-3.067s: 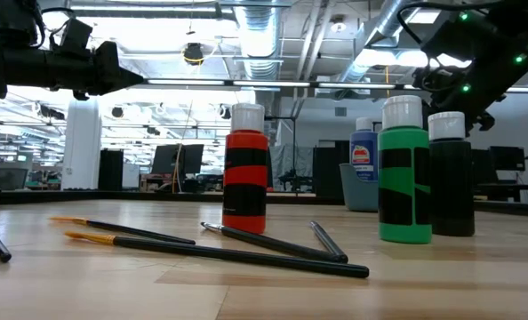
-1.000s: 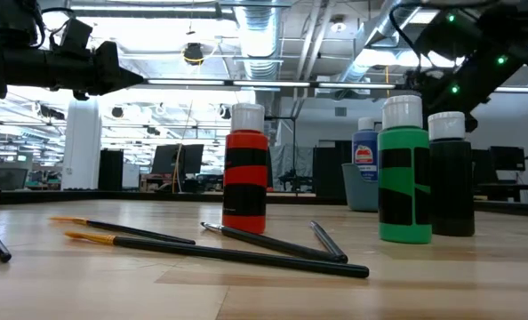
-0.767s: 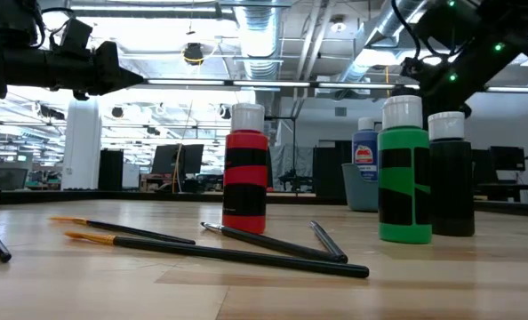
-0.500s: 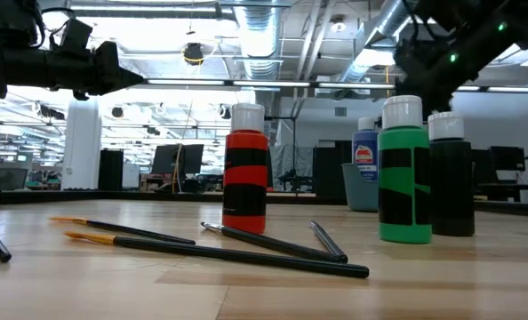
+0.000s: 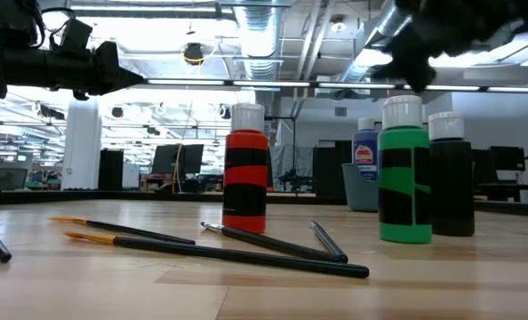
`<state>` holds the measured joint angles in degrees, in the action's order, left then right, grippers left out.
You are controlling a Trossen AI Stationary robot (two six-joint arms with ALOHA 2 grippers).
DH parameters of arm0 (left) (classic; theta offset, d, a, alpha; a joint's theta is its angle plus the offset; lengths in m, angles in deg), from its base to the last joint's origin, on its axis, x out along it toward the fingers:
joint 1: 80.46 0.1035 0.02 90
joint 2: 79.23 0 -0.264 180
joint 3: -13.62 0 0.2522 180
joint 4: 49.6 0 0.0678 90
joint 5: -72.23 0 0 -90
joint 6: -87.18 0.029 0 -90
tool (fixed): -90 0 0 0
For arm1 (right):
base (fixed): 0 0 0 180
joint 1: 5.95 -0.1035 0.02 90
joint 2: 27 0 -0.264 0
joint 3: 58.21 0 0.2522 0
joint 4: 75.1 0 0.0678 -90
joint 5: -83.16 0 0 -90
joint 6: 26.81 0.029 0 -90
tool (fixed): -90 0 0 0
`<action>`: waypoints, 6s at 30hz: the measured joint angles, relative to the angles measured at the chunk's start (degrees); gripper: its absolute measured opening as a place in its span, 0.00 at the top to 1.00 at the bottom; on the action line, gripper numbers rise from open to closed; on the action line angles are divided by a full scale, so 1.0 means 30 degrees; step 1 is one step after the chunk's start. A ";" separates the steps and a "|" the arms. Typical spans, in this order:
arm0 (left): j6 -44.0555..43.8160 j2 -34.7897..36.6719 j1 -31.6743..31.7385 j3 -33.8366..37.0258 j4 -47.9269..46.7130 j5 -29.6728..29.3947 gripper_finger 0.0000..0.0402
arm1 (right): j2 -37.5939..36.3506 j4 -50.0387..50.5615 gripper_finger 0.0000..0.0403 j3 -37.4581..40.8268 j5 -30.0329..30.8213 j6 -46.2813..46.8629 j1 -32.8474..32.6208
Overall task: Pick & Place Paint Supplies
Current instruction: Put the small black paint bottle into the blue bin
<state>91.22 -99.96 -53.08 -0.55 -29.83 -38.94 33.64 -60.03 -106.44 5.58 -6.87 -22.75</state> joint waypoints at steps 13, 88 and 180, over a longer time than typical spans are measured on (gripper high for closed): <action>-0.0005 -0.0006 0.0001 0.0006 0.0000 -0.0005 0.98 | 0.4400 1.1300 0.43 -0.6645 0.3359 -0.2094 -0.2146; -0.0005 0.0000 -0.0004 0.0007 0.0000 -0.0005 0.98 | 0.0428 2.1857 0.73 -0.8004 0.4864 0.4015 0.1361; -0.0003 0.0000 0.0003 0.0005 0.0000 -0.0003 0.98 | -0.1702 1.5121 0.70 0.1038 0.5885 0.8230 0.8921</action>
<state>91.21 -99.96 -53.07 -0.53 -29.83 -38.95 28.53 -14.66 -103.32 23.24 17.82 4.02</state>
